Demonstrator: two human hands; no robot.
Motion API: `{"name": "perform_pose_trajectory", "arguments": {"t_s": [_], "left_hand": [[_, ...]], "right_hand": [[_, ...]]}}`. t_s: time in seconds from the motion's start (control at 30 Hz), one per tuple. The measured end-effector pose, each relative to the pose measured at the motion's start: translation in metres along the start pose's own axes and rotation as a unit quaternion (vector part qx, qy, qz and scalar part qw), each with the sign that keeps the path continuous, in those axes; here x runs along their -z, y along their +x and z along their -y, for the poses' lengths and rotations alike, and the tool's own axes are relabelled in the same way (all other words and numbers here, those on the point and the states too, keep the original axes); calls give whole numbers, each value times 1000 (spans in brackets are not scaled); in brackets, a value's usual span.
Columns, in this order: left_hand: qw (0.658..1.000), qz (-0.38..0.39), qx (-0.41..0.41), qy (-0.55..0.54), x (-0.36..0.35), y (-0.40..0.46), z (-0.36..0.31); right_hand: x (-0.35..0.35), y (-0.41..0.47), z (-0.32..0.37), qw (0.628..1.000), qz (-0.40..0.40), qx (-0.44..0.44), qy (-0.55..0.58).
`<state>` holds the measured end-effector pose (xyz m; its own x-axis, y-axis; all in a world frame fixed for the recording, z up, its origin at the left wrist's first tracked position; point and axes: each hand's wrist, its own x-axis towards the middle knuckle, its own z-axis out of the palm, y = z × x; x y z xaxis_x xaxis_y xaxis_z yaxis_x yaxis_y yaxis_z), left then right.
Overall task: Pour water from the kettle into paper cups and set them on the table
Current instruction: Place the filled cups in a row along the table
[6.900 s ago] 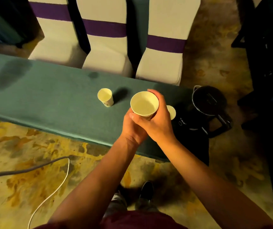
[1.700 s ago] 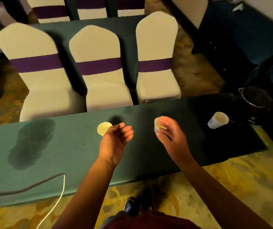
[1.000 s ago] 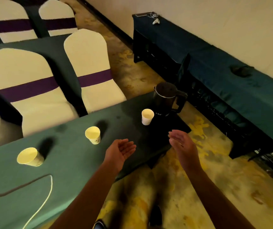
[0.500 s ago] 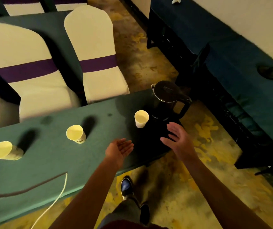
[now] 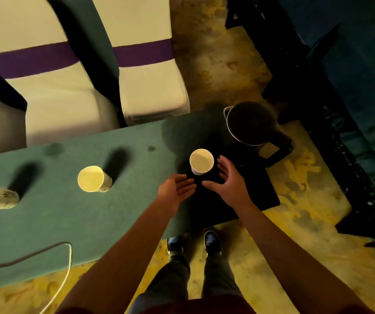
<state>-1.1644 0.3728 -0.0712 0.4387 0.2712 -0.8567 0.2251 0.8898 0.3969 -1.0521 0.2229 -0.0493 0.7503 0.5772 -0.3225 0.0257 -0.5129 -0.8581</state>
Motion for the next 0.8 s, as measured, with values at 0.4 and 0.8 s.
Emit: {"name": "perform_pose_trajectory", "arguments": {"t_s": [0.4,0.8], "left_hand": [[998,39,21,-33,-3,25,13],[999,29,4,-42,-11,32,16]], "right_hand": [[-27,45,-18,999,16,45,-9],[-27,62,-9,998,48,45,16]]}}
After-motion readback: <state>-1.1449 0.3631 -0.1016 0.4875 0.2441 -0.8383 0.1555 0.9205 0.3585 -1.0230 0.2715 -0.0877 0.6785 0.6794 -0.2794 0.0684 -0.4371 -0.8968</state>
